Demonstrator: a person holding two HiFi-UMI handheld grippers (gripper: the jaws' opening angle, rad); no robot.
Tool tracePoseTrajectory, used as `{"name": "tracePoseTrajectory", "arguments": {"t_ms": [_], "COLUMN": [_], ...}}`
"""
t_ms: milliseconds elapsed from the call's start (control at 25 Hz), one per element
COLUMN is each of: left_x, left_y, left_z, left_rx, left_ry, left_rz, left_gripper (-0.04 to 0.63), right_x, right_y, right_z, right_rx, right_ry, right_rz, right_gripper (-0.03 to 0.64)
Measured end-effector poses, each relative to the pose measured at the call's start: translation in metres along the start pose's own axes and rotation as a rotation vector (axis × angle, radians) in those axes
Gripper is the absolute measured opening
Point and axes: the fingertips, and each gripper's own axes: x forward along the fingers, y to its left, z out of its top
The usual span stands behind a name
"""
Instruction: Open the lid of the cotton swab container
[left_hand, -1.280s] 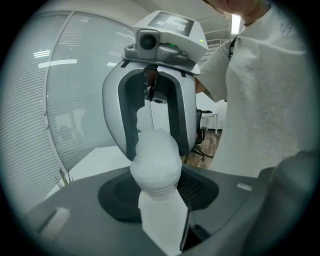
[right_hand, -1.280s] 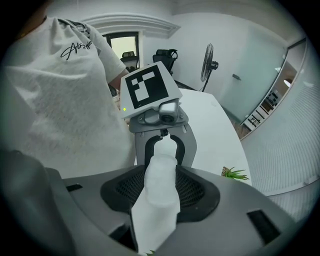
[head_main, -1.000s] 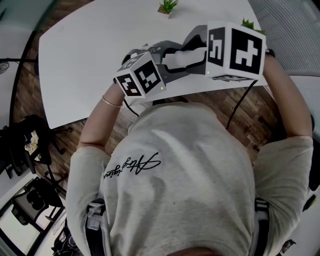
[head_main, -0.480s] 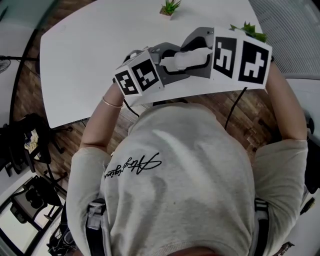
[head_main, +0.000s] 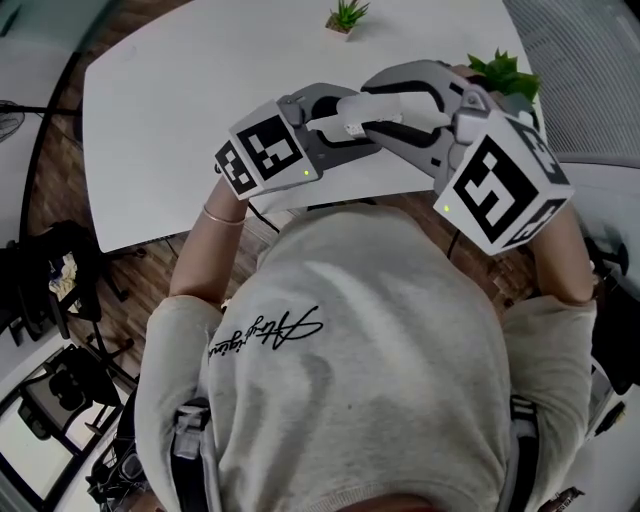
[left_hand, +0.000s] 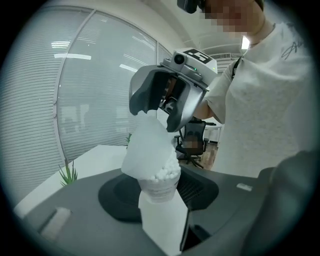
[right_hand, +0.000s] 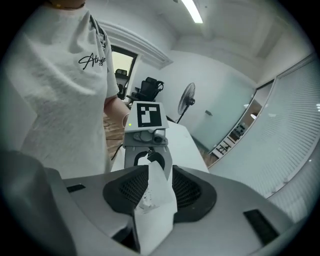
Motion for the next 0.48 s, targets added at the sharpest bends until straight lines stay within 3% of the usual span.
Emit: {"name": "tracePoseTrajectory", "arguments": {"t_ms": [480], "left_x": [-0.006], "left_y": [0.007], "left_z": [0.011], "left_rx": [-0.005], "left_ry": [-0.013], "left_rz": [0.040], "left_gripper": [0.190], "right_x": [-0.014], "right_y": [-0.011], "right_z": [0.006], "right_rx": [0.105], "right_ry": [-0.195], "right_rz": [-0.186], "right_gripper": [0.106]}}
